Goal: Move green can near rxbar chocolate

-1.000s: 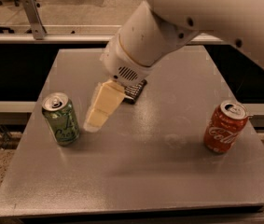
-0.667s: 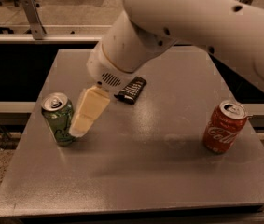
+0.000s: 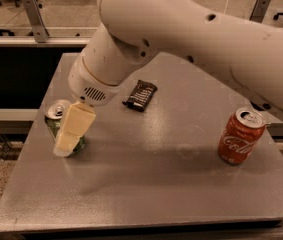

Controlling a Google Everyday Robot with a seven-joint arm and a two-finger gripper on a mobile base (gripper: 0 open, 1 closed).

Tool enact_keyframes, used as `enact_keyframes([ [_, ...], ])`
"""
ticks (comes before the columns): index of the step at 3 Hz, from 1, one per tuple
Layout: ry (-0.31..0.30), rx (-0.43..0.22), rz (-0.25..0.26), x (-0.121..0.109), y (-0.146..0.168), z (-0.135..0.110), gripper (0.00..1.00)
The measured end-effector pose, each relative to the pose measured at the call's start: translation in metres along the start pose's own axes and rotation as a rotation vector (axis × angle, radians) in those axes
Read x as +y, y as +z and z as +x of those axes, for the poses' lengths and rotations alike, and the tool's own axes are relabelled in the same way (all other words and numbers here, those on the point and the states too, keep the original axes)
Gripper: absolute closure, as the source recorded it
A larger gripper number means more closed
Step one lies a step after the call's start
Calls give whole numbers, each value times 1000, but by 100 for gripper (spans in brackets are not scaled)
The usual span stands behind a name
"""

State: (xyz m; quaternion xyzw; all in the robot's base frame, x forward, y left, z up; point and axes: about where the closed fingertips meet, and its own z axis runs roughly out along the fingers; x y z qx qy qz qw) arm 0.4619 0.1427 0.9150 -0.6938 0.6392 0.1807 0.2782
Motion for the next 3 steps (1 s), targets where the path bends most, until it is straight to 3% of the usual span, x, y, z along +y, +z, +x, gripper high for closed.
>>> enact_keyframes([
  [1,-13,10,-16,2,12,-5,0],
  [3,-4,19,-29,-5,14,-2,42],
])
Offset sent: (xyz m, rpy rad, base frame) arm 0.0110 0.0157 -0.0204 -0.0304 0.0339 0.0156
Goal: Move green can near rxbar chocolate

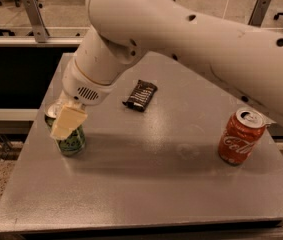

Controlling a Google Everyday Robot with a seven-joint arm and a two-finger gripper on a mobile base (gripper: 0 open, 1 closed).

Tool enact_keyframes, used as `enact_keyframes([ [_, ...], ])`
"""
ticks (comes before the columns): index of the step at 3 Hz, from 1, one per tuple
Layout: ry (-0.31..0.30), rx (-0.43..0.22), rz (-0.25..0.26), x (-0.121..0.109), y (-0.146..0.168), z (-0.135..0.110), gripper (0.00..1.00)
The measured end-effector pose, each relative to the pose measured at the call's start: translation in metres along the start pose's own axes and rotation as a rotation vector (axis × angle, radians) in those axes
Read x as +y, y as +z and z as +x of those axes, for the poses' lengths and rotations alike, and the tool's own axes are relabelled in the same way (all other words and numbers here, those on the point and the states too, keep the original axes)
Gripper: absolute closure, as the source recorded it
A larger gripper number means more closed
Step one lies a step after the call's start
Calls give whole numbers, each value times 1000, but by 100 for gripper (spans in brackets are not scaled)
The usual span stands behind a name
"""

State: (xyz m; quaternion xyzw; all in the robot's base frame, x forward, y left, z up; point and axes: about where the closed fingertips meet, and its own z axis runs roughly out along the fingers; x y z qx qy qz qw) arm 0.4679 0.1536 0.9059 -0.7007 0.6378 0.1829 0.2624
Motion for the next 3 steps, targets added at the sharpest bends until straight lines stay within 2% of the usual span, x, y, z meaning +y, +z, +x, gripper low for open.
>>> enact_keyframes([
  [1,8,0,0,-6,-7,4,65],
  [2,31,0,17,-22,-18,12,87],
  [3,69,-2,39,-47,-31,24,100],
])
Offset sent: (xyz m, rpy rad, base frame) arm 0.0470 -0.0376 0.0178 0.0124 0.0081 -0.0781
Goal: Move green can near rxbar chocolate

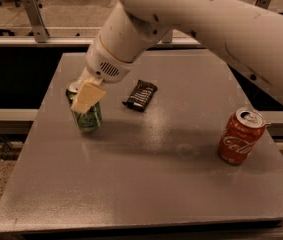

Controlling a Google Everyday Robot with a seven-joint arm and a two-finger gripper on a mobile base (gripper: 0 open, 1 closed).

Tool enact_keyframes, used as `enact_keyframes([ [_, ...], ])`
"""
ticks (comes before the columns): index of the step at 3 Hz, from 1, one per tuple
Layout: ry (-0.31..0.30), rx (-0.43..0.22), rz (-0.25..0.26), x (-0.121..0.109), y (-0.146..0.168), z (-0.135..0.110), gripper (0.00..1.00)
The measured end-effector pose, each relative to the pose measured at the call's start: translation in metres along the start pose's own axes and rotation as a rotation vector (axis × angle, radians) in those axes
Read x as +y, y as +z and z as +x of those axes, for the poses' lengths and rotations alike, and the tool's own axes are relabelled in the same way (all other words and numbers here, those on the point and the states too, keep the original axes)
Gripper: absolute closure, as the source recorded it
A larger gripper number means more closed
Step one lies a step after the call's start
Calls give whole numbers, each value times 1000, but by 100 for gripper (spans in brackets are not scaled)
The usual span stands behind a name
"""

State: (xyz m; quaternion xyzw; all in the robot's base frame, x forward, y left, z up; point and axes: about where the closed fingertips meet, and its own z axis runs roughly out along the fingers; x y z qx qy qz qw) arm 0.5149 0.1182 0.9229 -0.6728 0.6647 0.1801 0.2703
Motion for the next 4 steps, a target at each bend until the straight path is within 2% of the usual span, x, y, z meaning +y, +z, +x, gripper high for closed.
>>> enact_keyframes([
  [2,76,-15,52,-58,-12,18,100],
  [3,106,-1,62,-73,-13,29,100],
  [4,139,21,67,-84,-12,45,89],
])
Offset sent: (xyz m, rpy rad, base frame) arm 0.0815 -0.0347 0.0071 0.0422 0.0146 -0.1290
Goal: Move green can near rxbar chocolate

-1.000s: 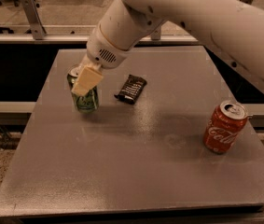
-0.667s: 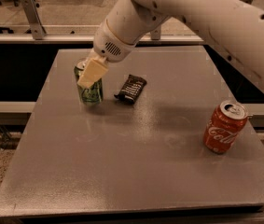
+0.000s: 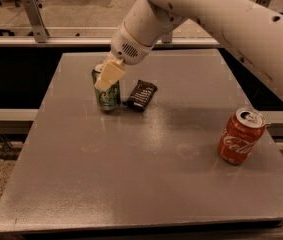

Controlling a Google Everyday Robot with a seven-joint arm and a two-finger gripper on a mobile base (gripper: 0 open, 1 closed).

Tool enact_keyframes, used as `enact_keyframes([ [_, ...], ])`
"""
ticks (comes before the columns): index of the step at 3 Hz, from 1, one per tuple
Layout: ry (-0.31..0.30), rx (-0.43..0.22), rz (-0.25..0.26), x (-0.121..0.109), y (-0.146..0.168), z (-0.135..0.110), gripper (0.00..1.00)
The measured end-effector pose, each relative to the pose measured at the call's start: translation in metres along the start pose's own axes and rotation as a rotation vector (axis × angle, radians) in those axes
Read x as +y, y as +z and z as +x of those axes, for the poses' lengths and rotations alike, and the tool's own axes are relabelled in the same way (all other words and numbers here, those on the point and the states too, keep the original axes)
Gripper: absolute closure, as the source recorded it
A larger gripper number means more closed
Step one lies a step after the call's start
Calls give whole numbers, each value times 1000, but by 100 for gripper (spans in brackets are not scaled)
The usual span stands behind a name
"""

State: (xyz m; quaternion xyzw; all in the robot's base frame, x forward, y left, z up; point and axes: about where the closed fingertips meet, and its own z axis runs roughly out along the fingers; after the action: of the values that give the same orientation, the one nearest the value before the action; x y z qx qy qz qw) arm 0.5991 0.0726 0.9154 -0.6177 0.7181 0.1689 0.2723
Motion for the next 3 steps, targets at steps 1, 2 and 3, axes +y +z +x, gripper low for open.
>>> enact_keyframes([
  [1,19,9,2,-5,2,9,70],
  [2,33,2,8,-9,2,14,48],
  [3,31,3,5,-8,4,13,24],
])
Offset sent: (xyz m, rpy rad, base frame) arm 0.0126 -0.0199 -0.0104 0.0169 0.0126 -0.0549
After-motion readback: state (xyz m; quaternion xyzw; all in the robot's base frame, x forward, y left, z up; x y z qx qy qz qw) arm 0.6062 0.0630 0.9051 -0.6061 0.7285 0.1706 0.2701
